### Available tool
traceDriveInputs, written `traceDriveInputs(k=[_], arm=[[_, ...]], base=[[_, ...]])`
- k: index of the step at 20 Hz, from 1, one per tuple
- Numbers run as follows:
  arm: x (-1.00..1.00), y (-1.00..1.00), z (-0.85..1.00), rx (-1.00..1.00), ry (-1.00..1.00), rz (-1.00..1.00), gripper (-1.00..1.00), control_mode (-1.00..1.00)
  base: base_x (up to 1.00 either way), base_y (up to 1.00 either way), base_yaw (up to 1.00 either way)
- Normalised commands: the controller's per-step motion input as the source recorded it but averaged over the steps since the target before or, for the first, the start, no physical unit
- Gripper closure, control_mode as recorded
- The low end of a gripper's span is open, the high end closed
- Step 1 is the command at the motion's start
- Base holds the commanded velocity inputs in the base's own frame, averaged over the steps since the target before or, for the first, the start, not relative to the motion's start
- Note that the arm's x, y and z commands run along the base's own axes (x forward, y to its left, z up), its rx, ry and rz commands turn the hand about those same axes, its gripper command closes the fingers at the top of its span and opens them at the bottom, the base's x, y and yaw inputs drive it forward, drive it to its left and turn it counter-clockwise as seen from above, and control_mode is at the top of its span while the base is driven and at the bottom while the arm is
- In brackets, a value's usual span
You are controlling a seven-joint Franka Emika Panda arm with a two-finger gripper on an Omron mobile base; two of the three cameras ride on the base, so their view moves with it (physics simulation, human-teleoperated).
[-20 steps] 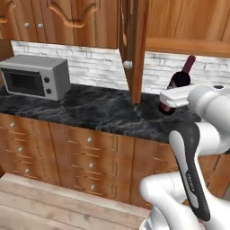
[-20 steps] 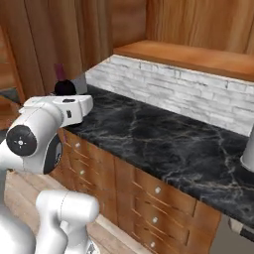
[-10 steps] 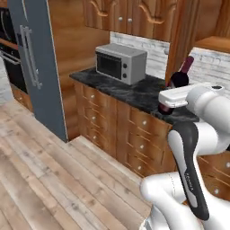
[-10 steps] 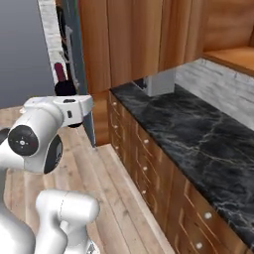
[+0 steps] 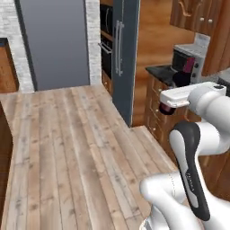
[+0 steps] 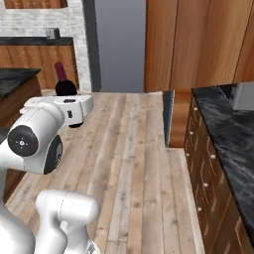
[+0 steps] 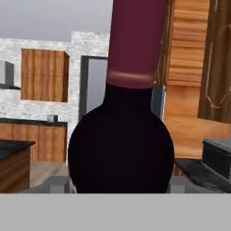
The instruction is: Open the cabinet directly in front. Then move the wine and the mug to the dining counter with the candle on it.
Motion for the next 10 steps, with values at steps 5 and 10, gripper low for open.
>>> traceDriveInputs(k=[5, 10], arm=[[0.00, 0.00, 0.00, 0.00, 0.00, 0.00, 1.00, 1.00], [0.00, 0.00, 0.00, 0.00, 0.00, 0.00, 1.00, 1.00]], base=[[-0.07, 0.17, 0.86], [-0.19, 0.37, 0.03]])
